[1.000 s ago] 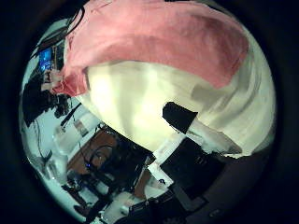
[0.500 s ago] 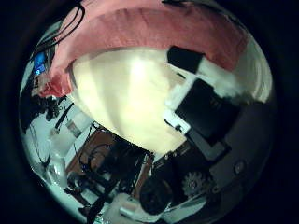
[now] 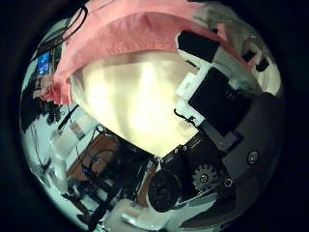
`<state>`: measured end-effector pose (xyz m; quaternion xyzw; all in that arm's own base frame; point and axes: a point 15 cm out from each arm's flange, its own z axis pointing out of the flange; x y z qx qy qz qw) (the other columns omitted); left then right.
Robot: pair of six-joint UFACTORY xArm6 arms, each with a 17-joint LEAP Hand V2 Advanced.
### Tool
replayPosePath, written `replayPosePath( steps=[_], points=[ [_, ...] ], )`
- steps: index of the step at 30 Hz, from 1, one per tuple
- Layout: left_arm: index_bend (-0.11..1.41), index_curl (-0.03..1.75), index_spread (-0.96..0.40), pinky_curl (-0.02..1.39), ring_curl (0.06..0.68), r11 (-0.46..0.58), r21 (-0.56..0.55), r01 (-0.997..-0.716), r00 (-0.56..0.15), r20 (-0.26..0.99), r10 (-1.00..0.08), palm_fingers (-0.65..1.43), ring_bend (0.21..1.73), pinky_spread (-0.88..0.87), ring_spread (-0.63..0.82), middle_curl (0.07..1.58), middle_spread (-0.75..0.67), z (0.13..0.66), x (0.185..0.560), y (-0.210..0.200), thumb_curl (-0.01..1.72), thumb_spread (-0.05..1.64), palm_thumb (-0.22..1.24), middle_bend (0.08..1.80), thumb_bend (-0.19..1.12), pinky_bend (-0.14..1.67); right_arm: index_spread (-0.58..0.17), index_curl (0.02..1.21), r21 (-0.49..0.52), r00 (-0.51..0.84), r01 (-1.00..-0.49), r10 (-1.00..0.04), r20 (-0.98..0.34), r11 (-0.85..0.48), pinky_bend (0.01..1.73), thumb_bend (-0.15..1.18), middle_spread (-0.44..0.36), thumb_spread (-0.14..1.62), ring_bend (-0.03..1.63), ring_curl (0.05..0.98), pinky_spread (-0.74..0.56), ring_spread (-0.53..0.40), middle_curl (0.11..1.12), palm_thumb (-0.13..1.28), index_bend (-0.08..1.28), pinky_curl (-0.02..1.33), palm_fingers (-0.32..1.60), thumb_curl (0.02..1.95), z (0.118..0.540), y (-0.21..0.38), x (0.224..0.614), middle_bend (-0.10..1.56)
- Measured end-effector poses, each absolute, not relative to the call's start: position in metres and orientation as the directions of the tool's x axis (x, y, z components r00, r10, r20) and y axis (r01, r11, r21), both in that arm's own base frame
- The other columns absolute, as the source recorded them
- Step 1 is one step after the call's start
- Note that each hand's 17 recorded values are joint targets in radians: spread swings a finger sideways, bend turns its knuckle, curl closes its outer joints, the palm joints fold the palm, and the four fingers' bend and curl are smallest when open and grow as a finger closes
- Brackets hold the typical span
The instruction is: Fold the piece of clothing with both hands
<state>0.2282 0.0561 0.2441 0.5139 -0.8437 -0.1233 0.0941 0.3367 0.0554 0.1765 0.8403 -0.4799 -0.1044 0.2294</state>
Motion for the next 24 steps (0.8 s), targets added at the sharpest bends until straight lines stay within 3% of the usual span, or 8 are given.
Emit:
replayPosePath(
  steps=[6,20,24],
  points=[
    [0.35,0.90,-0.73,0.46,0.413,0.435,0.344,-0.832,-0.439,0.069,-0.896,1.11,0.71,-0.82,-0.62,0.55,-0.58,0.268,0.224,0.057,0.29,1.07,0.67,0.91,-0.02,0.57,-0.374,0.96,0.444,0.516,-0.780,-0.855,0.055,-0.442,1.24,0.10,-0.148,1.11,1.30,0.687,-0.29,-0.231,0.83,1.15,0.89,0.74,1.07,0.64,0.215,0.051,0.322,1.18],
    [0.35,0.91,-0.73,0.46,0.431,0.423,0.342,-0.839,-0.415,0.100,-0.905,1.15,0.75,-0.81,-0.61,0.56,-0.57,0.319,0.237,0.053,0.30,1.16,0.65,0.95,-0.02,0.54,-0.354,1.02,0.313,0.512,-0.827,-0.856,0.075,-0.468,1.21,0.08,-0.134,1.16,1.32,0.722,-0.27,-0.222,0.83,1.14,0.90,0.86,1.05,0.76,0.294,0.050,0.303,1.22],
    [0.36,0.92,-0.74,0.47,0.440,0.411,0.327,-0.851,-0.403,0.097,-0.910,1.15,0.77,-0.81,-0.60,0.57,-0.56,0.339,0.252,0.055,0.31,1.18,0.65,0.97,-0.01,0.55,-0.350,1.03,0.237,0.506,-0.847,-0.858,0.084,-0.476,1.19,0.07,-0.131,1.16,1.32,0.727,-0.27,-0.220,0.83,1.14,0.90,0.89,1.06,0.79,0.324,0.059,0.321,1.22]
  ],
)
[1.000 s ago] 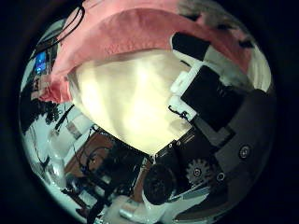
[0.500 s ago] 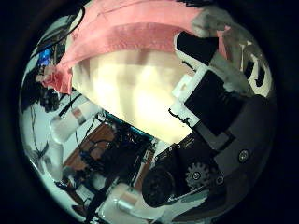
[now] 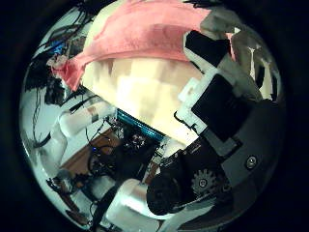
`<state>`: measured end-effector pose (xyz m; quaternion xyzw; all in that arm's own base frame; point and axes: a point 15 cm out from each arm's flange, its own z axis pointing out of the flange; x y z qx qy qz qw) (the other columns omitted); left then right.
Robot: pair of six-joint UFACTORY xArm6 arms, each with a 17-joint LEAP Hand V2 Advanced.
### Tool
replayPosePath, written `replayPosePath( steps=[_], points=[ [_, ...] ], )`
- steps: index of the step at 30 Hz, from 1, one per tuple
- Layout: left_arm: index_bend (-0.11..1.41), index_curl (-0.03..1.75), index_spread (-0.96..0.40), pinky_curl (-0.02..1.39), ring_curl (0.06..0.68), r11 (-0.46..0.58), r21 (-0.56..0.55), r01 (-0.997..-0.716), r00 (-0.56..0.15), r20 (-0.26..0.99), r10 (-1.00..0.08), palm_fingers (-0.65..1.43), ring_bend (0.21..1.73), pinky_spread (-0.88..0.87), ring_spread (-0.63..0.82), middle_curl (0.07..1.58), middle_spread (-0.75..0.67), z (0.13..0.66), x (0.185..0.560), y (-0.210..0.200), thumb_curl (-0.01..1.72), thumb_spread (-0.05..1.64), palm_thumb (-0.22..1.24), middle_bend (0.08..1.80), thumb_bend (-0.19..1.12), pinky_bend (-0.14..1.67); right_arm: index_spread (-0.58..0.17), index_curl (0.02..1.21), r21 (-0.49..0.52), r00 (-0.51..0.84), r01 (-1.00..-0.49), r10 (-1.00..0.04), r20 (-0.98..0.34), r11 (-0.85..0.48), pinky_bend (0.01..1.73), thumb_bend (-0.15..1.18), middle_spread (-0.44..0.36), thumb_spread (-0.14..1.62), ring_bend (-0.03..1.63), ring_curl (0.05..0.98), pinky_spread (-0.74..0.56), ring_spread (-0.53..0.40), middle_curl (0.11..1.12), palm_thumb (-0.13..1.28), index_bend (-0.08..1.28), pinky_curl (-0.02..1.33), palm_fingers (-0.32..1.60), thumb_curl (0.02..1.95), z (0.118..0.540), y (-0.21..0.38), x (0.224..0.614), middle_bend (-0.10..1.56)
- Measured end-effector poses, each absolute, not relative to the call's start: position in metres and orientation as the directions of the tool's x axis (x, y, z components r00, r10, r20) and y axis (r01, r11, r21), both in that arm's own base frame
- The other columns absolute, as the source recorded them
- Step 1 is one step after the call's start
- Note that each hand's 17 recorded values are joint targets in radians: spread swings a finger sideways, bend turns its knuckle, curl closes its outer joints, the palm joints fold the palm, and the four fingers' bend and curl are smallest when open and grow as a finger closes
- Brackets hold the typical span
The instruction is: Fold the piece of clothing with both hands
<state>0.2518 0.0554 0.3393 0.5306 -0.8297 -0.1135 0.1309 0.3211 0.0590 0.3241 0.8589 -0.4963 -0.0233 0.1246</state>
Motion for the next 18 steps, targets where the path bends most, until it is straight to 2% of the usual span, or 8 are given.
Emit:
replayPosePath(
  steps=[9,13,18],
  points=[
    [0.38,0.93,-0.74,0.48,0.448,0.365,0.278,-0.888,-0.353,0.095,-0.931,1.13,0.80,-0.80,-0.60,0.57,-0.55,0.369,0.328,0.066,0.34,1.20,0.65,1.00,-0.01,0.52,-0.346,1.04,0.161,0.490,-0.867,-0.866,0.101,-0.471,1.17,0.05,-0.129,1.15,1.32,0.734,-0.27,-0.220,0.82,1.14,0.89,0.93,1.06,0.84,0.358,0.077,0.409,1.23],
    [0.39,0.93,-0.74,0.48,0.452,0.319,0.276,-0.907,-0.300,0.110,-0.948,1.11,0.81,-0.78,-0.59,0.57,-0.54,0.367,0.381,0.069,0.34,1.21,0.65,1.01,-0.01,0.49,-0.345,1.04,0.165,0.466,-0.879,-0.879,0.098,-0.447,1.16,0.04,-0.129,1.15,1.32,0.738,-0.27,-0.220,0.82,1.14,0.89,0.96,1.06,0.86,0.346,0.079,0.466,1.23],
    [0.39,0.94,-0.74,0.48,0.454,0.276,0.300,-0.913,-0.246,0.135,-0.960,1.08,0.81,-0.76,-0.58,0.58,-0.54,0.336,0.426,0.075,0.35,1.23,0.66,1.02,-0.01,0.43,-0.344,1.05,0.220,0.450,-0.879,-0.889,0.082,-0.424,1.15,0.03,-0.128,1.15,1.32,0.741,-0.26,-0.220,0.82,1.13,0.89,0.98,1.07,0.89,0.305,0.079,0.501,1.23]
  ],
)
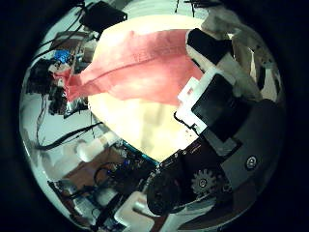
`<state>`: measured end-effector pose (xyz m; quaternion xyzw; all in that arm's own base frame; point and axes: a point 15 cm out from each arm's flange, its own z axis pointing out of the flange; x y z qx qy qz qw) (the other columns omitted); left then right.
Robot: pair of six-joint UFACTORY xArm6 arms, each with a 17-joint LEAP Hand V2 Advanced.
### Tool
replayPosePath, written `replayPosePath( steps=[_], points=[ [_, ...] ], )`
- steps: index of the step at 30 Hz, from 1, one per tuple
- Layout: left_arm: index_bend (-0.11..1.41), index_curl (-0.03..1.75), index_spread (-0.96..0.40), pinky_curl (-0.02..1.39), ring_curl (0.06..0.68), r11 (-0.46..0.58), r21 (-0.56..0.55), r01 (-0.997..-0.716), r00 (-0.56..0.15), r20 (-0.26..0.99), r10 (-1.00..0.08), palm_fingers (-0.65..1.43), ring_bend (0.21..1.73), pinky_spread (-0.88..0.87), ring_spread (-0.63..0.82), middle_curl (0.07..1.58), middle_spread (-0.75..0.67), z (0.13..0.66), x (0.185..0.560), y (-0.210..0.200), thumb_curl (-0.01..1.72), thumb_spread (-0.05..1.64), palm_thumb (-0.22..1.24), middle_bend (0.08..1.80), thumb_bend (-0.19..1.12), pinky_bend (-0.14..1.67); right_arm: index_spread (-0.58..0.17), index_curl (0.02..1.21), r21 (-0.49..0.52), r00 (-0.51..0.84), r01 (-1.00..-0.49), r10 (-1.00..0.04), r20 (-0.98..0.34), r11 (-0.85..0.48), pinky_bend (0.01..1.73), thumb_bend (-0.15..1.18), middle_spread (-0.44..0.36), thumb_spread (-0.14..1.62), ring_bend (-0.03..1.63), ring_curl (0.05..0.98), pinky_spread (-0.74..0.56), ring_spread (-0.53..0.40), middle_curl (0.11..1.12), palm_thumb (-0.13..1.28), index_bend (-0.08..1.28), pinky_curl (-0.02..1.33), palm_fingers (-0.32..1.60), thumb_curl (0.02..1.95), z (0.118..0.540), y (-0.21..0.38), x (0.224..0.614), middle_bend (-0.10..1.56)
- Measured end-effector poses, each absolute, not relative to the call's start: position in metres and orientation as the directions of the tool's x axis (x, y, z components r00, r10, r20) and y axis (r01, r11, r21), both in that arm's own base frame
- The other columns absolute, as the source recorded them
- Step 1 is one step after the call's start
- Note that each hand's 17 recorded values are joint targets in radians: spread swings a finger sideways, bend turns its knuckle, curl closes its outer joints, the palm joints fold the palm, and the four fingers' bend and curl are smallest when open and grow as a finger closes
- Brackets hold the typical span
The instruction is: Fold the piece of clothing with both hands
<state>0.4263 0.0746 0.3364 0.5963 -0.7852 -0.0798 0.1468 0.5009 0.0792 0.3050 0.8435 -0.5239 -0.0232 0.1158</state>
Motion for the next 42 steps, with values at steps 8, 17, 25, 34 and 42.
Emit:
replayPosePath(
  steps=[8,17,25,34,42],
  points=[
    [0.32,0.96,-0.70,0.50,0.465,0.179,0.279,-0.943,-0.124,0.204,-0.971,0.90,0.77,-0.70,-0.54,0.60,-0.52,0.263,0.488,0.090,0.36,1.26,0.67,1.00,-0.01,0.36,-0.341,1.05,0.203,0.408,-0.901,-0.908,0.092,-0.384,1.13,-0.01,-0.130,1.16,1.31,0.745,-0.27,-0.221,0.81,1.10,0.89,1.01,1.08,0.91,0.237,0.088,0.540,1.24],
    [0.09,0.77,-0.32,0.63,0.498,0.064,0.170,-0.983,-0.032,0.184,-0.982,0.28,0.85,-0.52,-0.32,0.53,-0.30,0.212,0.542,0.106,0.30,1.35,0.51,0.63,-0.02,0.61,-0.355,0.97,0.069,0.239,-0.970,-0.964,0.118,-0.232,1.17,-0.02,-0.152,1.44,1.31,0.715,-0.34,-0.246,0.73,0.74,0.61,0.95,0.89,0.64,0.203,0.077,0.588,0.98],
    [0.16,0.59,-0.04,0.59,0.422,-0.039,0.081,-0.996,0.053,0.179,-0.982,0.00,0.74,-0.07,0.03,0.43,0.01,0.225,0.553,0.149,0.25,1.38,0.39,0.45,-0.02,0.49,-0.372,0.72,-0.071,0.138,-0.988,-0.990,0.034,-0.140,1.03,-0.01,-0.132,1.58,1.24,0.625,-0.42,-0.252,0.66,0.58,0.19,0.80,0.29,0.41,0.235,0.063,0.613,0.77],
    [0.15,0.46,0.03,0.49,0.345,-0.042,0.107,-0.993,0.068,0.250,-0.966,-0.02,0.63,0.28,0.26,0.38,0.17,0.265,0.509,0.165,0.21,1.38,0.28,0.36,-0.02,0.42,-0.375,0.65,-0.093,0.208,-0.973,-0.977,0.039,-0.211,0.52,0.00,-0.141,1.56,0.80,0.450,0.13,-0.120,0.60,0.52,0.41,0.61,0.06,0.28,0.303,0.015,0.582,0.75],
    [0.14,0.38,0.02,0.42,0.296,0.024,0.221,-0.975,0.048,0.312,-0.949,-0.03,0.55,0.46,0.41,0.35,0.25,0.271,0.427,0.147,0.19,1.39,0.20,0.28,-0.02,0.36,-0.361,0.54,0.090,0.381,-0.920,-0.924,-0.011,-0.381,0.40,0.00,-0.103,1.45,0.55,0.334,0.30,0.036,0.49,0.55,0.36,0.48,0.01,0.26,0.267,-0.016,0.496,0.57]
  ],
)
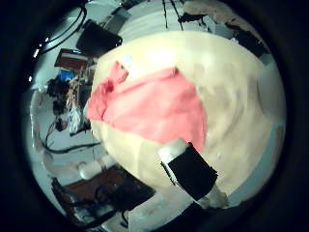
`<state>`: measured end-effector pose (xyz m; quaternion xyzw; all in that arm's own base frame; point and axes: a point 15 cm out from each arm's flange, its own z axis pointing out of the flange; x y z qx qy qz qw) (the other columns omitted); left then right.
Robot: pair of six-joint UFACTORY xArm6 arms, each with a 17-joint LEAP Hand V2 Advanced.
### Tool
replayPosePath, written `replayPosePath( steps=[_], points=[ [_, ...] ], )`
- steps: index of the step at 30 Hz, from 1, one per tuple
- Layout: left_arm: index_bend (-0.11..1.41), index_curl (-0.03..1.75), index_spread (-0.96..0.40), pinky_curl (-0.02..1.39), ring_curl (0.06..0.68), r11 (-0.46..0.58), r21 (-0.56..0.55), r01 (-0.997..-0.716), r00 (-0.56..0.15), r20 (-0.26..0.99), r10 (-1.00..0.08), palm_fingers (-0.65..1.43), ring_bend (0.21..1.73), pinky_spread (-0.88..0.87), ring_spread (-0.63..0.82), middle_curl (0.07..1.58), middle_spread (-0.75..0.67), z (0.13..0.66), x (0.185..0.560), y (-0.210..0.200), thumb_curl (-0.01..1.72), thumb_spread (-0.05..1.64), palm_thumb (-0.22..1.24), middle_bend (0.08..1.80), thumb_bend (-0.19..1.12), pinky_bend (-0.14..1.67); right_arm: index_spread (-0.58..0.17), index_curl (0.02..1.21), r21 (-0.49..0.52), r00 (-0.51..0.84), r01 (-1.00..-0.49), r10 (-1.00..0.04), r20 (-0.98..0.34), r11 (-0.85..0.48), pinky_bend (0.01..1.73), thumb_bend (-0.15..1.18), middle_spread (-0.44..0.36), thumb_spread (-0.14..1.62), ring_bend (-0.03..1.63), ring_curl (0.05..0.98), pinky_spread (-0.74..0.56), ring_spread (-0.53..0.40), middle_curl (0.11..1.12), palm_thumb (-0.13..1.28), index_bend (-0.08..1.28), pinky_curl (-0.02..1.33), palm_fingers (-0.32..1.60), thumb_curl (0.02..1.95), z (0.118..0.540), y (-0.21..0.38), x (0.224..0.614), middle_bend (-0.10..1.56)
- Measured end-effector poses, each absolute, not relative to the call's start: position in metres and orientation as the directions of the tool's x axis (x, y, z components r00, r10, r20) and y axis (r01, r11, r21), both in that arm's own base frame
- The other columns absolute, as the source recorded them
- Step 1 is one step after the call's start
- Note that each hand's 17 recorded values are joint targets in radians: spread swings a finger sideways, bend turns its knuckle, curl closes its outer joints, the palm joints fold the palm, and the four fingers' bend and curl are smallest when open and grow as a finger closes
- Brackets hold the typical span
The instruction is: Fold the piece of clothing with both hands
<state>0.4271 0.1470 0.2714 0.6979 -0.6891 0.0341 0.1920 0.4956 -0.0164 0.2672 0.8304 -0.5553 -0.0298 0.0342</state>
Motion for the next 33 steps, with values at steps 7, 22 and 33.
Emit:
replayPosePath(
  steps=[7,22,33],
  points=[
    [0.15,0.33,0.01,0.38,0.275,0.070,0.231,-0.970,0.002,0.298,-0.955,-0.01,0.52,0.50,0.45,0.34,0.25,0.256,0.376,0.125,0.18,1.39,0.18,0.26,-0.01,0.34,-0.362,0.47,0.137,0.467,-0.872,-0.882,-0.060,-0.471,0.35,-0.02,-0.056,1.22,0.44,0.283,0.31,0.099,0.41,0.66,0.30,0.43,0.06,0.32,0.216,-0.037,0.456,0.41],
    [0.15,0.28,0.01,0.34,0.259,0.106,0.248,-0.963,-0.033,0.279,-0.960,0.00,0.51,0.50,0.47,0.34,0.25,0.254,0.343,0.102,0.18,1.37,0.15,0.25,-0.01,0.32,-0.342,0.37,0.241,0.462,-0.846,-0.879,-0.115,-0.476,0.28,-0.03,-0.034,1.03,0.29,0.242,0.26,0.126,0.34,0.62,0.17,0.36,0.11,0.32,0.135,-0.031,0.436,0.21],
    [0.14,0.27,0.01,0.33,0.252,0.113,0.241,-0.964,-0.043,0.279,-0.959,0.01,0.51,0.48,0.46,0.34,0.24,0.257,0.330,0.094,0.18,1.36,0.15,0.25,-0.01,0.32,-0.305,0.34,0.257,0.416,-0.874,-0.908,-0.041,-0.412,0.23,-0.02,-0.023,1.03,0.28,0.242,0.21,0.077,0.34,0.64,0.18,0.33,0.22,0.32,0.126,-0.058,0.472,0.22]
  ],
)
